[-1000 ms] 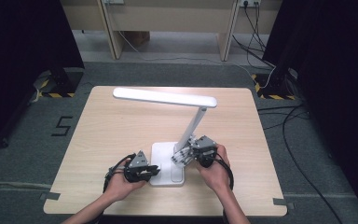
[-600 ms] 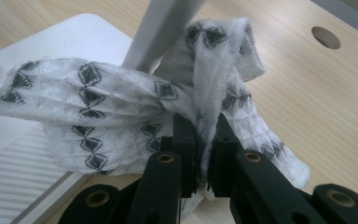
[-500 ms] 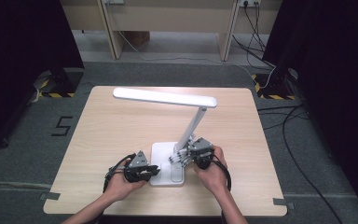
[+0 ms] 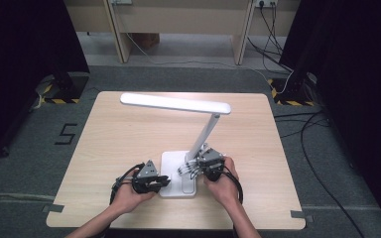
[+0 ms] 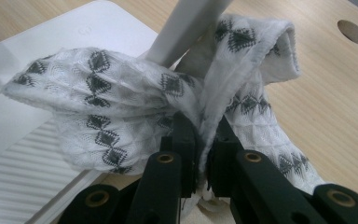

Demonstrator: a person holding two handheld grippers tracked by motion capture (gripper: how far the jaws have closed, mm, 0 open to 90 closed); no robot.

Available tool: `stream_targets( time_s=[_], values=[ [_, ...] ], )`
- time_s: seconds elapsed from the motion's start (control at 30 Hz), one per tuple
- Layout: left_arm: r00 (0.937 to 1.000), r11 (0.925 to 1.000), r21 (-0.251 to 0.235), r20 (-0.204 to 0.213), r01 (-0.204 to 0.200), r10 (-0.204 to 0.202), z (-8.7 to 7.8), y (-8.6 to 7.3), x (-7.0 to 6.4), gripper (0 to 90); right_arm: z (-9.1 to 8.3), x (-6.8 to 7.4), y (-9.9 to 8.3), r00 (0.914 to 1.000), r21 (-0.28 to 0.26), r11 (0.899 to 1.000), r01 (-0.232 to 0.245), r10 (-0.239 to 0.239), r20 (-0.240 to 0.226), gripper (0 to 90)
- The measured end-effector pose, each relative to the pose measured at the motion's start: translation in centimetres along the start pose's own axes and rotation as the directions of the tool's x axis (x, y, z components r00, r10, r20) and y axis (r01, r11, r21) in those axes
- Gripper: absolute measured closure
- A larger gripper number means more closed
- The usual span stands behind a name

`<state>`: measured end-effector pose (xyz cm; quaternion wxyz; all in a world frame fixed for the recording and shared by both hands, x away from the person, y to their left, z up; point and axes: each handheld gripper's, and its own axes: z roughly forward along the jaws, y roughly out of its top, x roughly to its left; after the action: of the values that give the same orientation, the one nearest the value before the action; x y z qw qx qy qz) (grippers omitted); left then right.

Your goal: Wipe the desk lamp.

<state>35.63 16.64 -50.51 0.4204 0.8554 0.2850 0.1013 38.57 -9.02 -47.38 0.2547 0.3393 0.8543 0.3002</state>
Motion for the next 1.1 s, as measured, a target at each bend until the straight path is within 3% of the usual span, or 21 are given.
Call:
stream_targets(
  time_s=[0.27, 0.43, 0.8, 1.1],
  values=[
    [1.0000, 1.0000, 0.000, 0.000, -0.002, 0.002, 0.0, 0.0, 0.0, 78.5, 0.2, -0.5, -0.1, 0.9990, -0.001, 1.000, 0.014, -0.014, 0.041, 84.6],
    [1.0000, 1.0000, 0.000, 0.001, -0.002, 0.002, 0.0, 0.0, 0.0, 78.5, 0.6, -0.7, -0.1, 0.9985, -0.013, 1.000, 0.000, 0.001, 0.054, 84.6],
    [1.0000, 1.0000, 0.002, 0.002, -0.004, 0.004, 0.0, 0.0, 0.0, 78.5, 1.1, -0.3, -0.3, 0.9995, -0.033, 0.999, 0.027, -0.027, -0.018, 84.6],
    [1.0000, 1.0000, 0.005, 0.001, -0.007, 0.007, 0.0, 0.0, 0.0, 78.6, 0.8, 0.3, -0.3, 0.9934, -0.015, 0.997, 0.081, -0.082, -0.081, 84.8]
  ],
)
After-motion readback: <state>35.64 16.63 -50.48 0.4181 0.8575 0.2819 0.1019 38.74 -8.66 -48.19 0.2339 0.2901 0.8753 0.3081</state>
